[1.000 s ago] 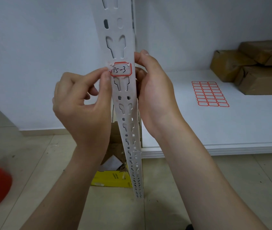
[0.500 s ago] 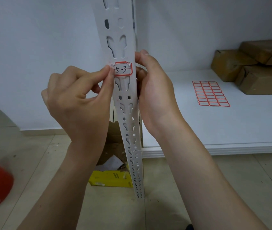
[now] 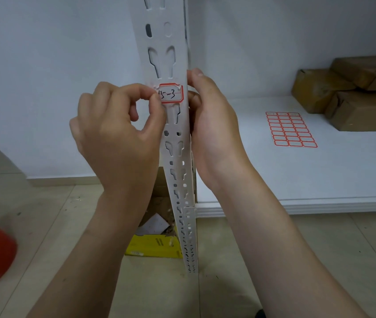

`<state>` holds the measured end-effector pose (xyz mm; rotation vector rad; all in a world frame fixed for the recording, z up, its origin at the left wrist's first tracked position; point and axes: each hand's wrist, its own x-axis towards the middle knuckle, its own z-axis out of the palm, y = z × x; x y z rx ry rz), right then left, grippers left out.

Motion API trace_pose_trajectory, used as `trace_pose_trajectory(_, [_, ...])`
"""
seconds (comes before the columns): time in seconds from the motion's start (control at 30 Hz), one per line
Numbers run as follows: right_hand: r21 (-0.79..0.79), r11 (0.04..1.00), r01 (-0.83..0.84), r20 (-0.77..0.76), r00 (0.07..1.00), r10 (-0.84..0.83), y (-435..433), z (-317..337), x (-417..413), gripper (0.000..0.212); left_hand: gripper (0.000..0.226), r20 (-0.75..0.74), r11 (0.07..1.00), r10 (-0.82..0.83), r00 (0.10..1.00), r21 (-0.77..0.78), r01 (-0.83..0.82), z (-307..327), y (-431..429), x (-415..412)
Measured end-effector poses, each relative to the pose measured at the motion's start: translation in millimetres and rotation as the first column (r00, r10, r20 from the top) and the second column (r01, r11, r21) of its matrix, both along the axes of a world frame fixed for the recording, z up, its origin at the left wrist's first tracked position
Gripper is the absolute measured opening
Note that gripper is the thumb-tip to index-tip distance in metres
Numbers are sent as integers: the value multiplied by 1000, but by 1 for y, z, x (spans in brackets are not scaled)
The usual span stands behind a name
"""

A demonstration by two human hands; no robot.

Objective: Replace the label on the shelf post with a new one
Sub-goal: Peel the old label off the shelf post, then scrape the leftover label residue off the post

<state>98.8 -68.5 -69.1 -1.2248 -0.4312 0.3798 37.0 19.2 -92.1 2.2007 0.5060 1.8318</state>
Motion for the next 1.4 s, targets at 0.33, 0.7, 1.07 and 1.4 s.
trace_pose_trajectory(0.33, [98,995,3,-62,998,3,-2,-4,9,42,7,50,942,-290,956,-160,294,2,-35,5])
trace_pose_trajectory(0.7, [160,867,472,723,542,-428,-18,-27,15,28,20,285,731,-329,900,-527,434,20,-6,-4])
trace_pose_trajectory(1.07, [250,750,612,850,233,-473,-18,-24,11,11,28,153,502,-626,765,-672,544,24,-11,-4])
trace_pose_trajectory(1.4, [197,740,643,862,246,-443,-19,-18,4,12,29,177,481,-640,747,-666,570,24,-11,-3])
